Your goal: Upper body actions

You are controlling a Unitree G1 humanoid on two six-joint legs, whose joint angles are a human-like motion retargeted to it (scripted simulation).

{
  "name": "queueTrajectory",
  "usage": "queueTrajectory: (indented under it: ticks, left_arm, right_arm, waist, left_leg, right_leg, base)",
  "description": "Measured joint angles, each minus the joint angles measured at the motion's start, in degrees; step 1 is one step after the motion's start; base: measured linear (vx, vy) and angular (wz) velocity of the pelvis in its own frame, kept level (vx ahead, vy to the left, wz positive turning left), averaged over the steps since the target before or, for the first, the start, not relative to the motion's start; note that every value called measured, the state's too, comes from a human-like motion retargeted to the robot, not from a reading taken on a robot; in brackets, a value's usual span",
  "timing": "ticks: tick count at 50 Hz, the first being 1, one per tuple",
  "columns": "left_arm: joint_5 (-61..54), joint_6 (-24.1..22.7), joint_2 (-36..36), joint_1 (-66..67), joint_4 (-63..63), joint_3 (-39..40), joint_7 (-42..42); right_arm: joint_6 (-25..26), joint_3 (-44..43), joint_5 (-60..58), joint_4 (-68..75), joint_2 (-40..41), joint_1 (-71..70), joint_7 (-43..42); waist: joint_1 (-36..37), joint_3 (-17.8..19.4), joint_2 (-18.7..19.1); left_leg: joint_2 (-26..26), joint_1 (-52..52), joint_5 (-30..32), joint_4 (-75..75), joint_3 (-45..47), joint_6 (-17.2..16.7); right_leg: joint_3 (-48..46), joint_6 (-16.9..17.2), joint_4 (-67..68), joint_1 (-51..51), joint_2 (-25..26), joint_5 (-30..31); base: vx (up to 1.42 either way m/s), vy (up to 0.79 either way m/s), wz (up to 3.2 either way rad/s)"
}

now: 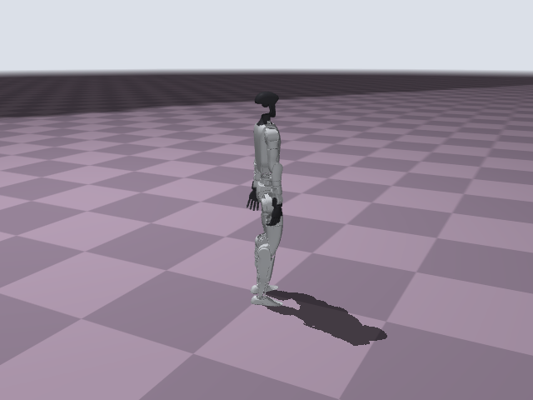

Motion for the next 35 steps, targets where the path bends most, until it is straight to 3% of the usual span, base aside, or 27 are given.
queueTrajectory:
  ticks: [25, 30, 35]
  left_arm:
    - [-0.1, -0.1, -0.1, -0.2, 0.0, 1.2, 0.2]
    - [0.2, 0.2, 0.1, -0.6, 0.4, 2.4, 0.1]
    - [0.1, 0.4, 0.1, -0.4, 0.5, 3.3, 0.1]
  right_arm:
    - [-1.4, -0.7, 1.7, -3.1, 0.3, 0.7, -1.4]
    - [-6.7, -2.2, 9.8, -15.6, 1.3, 3.8, -1.7]
    - [-11.7, -3.6, 21.3, -35.9, 3.1, 5.9, -7.7]
  waist:
    - [-0.9, 0.4, -0.2]
    - [-1.4, 0.3, -0.7]
    - [-2.2, 0.0, -0.7]
  left_leg:
    - [-0.4, 0.1, 0.1, 0.0, -1.1, 0.0]
    - [-0.4, -0.2, 0.2, 0.1, -1.1, 0.0]
    - [-0.5, -0.2, 0.2, 0.1, -1.1, 0.0]
  right_leg:
    - [-1.0, 0.1, 0.0, 0.4, -0.3, -0.1]
    - [-1.0, 0.1, -0.1, 0.5, -0.5, -0.2]
    - [-0.9, 0.1, -0.1, 0.4, -0.5, -0.2]
  base:
    - [0.0, 0.0, 0.0]
    - [0.0, 0.0, 0.0]
    - [0.0, 0.0, 0.0]
